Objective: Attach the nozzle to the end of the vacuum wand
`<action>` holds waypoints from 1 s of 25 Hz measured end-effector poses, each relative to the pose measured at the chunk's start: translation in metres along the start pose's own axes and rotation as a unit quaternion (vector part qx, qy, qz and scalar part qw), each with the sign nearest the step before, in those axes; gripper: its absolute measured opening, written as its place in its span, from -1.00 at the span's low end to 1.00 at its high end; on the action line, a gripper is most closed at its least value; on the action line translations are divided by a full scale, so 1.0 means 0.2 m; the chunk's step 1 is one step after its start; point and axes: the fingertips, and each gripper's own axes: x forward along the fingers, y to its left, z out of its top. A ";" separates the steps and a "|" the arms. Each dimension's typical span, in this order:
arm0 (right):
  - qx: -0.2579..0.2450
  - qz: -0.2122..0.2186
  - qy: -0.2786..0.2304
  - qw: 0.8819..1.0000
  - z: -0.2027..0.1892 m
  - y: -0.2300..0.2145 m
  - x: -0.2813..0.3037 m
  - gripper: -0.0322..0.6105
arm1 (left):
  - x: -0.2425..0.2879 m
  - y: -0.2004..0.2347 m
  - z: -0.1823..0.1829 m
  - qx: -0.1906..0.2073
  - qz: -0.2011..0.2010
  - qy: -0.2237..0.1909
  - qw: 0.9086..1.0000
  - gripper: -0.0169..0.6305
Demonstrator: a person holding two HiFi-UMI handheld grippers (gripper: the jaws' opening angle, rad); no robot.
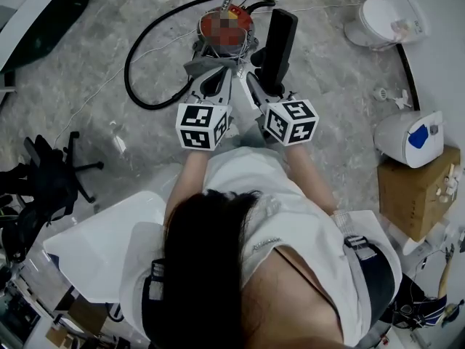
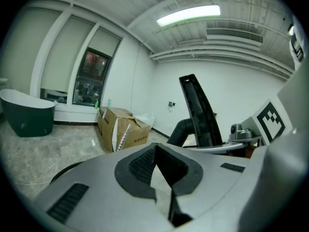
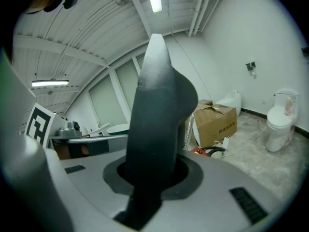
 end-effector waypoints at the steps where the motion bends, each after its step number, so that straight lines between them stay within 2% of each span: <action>1: 0.000 -0.001 0.000 1.000 0.00 0.00 0.00 -0.61 | 0.00 0.00 0.01 0.001 0.002 -0.001 1.000 -0.94; 13: 0.003 -0.001 -0.012 1.000 0.04 -0.02 0.00 -0.61 | 0.01 0.05 0.04 -0.004 0.017 -0.001 1.000 -0.94; 25: -0.007 0.003 0.000 1.000 0.09 -0.19 0.10 -0.61 | 0.19 0.10 0.08 -0.013 0.029 -0.001 1.000 -0.94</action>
